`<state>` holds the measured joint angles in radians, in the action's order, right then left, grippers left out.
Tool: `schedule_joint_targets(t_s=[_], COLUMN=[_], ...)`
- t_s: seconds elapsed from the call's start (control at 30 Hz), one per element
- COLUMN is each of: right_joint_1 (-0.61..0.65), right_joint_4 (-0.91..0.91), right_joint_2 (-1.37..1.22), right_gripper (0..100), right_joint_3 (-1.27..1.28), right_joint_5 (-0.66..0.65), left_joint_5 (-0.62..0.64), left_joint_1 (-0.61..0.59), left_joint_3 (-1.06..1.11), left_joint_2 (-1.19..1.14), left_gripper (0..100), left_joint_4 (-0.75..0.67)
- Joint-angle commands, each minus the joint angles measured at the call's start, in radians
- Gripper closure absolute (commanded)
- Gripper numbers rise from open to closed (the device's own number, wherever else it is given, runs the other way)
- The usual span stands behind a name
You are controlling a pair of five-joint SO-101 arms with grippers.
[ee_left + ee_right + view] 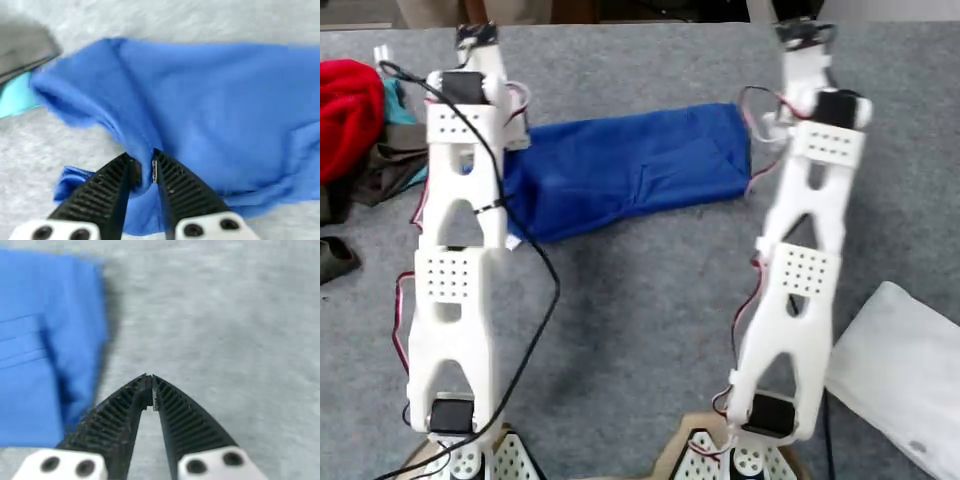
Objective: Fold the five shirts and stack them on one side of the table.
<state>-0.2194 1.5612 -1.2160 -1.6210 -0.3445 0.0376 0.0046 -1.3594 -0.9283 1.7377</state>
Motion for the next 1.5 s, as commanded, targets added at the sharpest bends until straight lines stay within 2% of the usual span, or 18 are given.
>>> schedule_joint_targets(t_s=[0.0, 0.27, 0.47, 0.7, 1.1, 1.47], right_joint_1=[-0.084, -0.239, -0.242, -0.242, -0.236, -0.234], right_joint_4=[-0.064, -0.295, -0.293, -0.293, -0.293, -0.292], right_joint_2=[0.084, -0.101, -0.101, -0.101, -0.102, -0.105], right_gripper=[99.3, 99.3, 99.3, 99.3, 99.3, 99.3], right_joint_3=[-0.042, -0.045, -0.045, -0.045, -0.045, -0.044], right_joint_5=[0.011, 0.195, 0.195, 0.193, 0.193, 0.193], left_joint_5=[0.051, 0.161, 0.221, 0.221, 0.219, 0.219], left_joint_1=[0.087, 0.27, 0.336, 0.436, 0.534, 0.54], left_joint_3=[-0.009, -0.005, -0.003, 0.063, 0.094, 0.084], left_joint_2=[0.099, 0.119, 0.119, 0.07, -0.016, -0.068], left_gripper=[98, 98, 98, 98, 98, 98], left_joint_4=[-0.061, -0.218, -0.362, -0.551, -0.669, -0.71])
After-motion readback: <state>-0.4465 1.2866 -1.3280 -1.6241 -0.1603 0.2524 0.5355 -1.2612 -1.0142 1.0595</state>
